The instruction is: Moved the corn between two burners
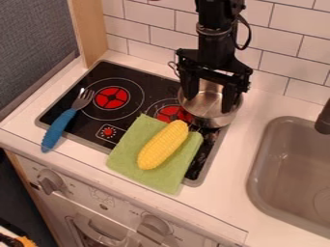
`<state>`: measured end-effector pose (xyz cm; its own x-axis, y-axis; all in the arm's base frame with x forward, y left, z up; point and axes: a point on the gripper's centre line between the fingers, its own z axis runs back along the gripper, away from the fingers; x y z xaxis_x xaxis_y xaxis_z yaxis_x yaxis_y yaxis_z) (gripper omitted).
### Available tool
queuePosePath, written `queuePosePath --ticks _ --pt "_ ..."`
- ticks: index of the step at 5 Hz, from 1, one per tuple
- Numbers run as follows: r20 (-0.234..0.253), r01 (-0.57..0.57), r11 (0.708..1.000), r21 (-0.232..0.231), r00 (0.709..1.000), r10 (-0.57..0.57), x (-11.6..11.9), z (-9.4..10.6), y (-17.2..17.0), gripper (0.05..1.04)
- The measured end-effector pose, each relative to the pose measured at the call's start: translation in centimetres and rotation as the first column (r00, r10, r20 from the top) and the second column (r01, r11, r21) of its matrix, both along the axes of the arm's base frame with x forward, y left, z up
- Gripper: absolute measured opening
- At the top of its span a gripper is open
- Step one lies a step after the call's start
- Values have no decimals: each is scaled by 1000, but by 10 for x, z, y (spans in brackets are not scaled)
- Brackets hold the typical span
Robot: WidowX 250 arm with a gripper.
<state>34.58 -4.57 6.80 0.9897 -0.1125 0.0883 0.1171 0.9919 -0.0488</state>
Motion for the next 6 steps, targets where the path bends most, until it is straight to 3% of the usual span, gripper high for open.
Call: queuePosePath --ticks 1,2,3,4,6 --pt "-31 -14 1000 3 999 14 -5 -11 1 1000" --pt "-51 -34 999 35 998 35 -33 -15 11 1000" --pt "-29 -40 996 79 999 42 -50 -3 20 1000" --pt "-60 2 994 105 998 4 -67 -11 18 1000" --pt "-121 32 993 111 993 -19 -68 -37 21 1000"
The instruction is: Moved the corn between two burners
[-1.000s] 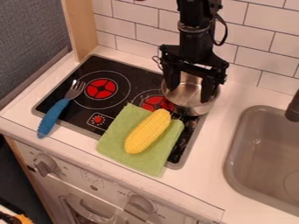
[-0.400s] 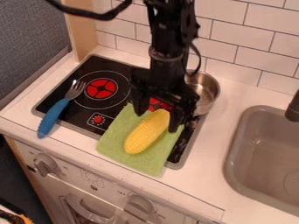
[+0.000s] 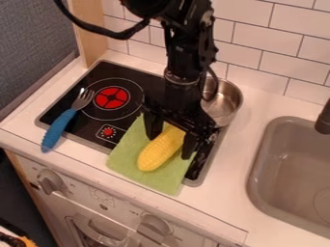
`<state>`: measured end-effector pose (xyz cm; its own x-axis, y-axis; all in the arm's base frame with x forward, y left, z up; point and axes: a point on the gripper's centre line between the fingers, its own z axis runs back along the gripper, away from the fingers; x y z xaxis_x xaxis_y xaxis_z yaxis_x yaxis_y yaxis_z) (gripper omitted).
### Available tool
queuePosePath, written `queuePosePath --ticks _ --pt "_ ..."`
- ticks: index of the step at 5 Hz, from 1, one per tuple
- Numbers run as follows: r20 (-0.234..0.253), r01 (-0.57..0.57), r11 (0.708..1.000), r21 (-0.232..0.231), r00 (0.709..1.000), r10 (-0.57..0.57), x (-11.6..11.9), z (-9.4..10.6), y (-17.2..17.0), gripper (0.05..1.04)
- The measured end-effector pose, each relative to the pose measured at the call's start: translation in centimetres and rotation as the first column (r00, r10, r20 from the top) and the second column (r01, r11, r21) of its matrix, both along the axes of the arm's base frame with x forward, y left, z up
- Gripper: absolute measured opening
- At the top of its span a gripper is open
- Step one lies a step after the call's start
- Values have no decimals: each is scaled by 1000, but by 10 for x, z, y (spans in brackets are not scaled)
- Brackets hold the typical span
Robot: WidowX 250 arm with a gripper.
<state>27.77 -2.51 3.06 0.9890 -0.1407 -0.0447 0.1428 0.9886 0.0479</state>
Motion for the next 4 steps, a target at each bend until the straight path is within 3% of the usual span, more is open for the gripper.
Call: queuePosePath --ticks 2,3,4 --pt "-3 -20 1000 -6 1000 20 -1 -4 5 947" --pt "-7 -21 1000 -4 1000 21 -3 -5 6 654" --pt "-5 -21 1000 -3 1000 21 -3 -5 6 612"
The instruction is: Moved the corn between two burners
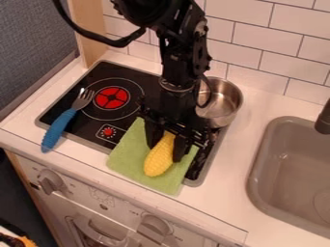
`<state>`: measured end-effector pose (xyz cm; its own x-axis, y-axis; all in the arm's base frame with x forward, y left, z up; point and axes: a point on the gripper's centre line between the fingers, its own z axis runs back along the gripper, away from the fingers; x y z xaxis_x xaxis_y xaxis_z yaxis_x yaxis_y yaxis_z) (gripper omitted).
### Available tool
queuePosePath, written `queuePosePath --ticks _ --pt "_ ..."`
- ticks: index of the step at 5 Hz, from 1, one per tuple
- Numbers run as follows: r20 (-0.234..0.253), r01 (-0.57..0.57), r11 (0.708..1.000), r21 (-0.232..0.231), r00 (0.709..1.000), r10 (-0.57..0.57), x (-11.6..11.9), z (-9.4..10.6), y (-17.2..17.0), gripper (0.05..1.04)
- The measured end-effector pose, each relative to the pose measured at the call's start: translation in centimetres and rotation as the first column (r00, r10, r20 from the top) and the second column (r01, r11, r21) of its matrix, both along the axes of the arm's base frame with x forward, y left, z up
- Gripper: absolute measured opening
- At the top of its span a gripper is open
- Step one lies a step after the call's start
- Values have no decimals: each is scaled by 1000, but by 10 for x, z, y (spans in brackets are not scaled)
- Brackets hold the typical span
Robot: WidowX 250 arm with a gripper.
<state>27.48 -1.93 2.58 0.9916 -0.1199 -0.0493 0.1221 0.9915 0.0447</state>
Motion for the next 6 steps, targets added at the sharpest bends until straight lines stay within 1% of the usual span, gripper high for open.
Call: queuePosePath --ticks 1,2,3,4,5,6 --pt "-2 -1 1000 -10 1000 1 -1 6 0 612" --pt "79 -98 995 -31 992 100 22 44 31 612" --pt "99 -171 985 -31 980 173 48 56 72 612" --pt "29 -215 977 5 976 215 66 36 113 612" --pt "-15 -247 969 29 969 248 81 16 140 612" --pt "-29 -256 965 54 966 258 93 4 152 612"
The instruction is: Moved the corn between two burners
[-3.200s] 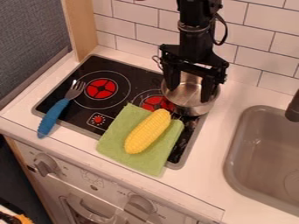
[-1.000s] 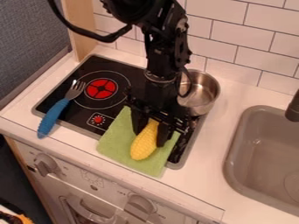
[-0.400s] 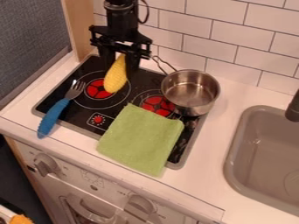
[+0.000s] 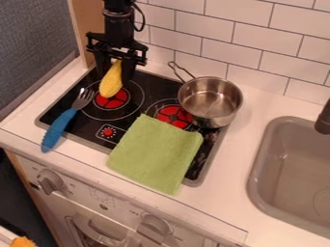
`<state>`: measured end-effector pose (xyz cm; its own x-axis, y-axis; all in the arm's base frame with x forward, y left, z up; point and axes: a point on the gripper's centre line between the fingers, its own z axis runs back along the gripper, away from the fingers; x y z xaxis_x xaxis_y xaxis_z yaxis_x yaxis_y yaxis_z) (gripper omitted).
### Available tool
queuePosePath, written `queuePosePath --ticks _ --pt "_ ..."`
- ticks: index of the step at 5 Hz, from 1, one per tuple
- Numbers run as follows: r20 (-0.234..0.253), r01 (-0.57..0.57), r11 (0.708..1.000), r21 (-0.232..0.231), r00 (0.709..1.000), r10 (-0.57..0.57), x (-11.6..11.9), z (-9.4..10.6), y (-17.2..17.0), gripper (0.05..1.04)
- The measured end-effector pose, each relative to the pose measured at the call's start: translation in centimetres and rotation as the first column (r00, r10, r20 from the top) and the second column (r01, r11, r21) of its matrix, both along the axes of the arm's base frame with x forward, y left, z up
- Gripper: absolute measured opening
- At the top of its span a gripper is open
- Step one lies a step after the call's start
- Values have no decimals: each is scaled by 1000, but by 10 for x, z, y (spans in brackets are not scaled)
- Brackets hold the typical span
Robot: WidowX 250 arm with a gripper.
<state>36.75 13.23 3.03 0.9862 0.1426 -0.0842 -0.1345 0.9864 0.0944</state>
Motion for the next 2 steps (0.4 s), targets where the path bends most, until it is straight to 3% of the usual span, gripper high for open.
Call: queuePosePath --ticks 1,2 --pt "6 6 1000 2 1000 -6 5 -1 -2 712" --pt "21 65 998 6 998 -65 10 -3 -13 964"
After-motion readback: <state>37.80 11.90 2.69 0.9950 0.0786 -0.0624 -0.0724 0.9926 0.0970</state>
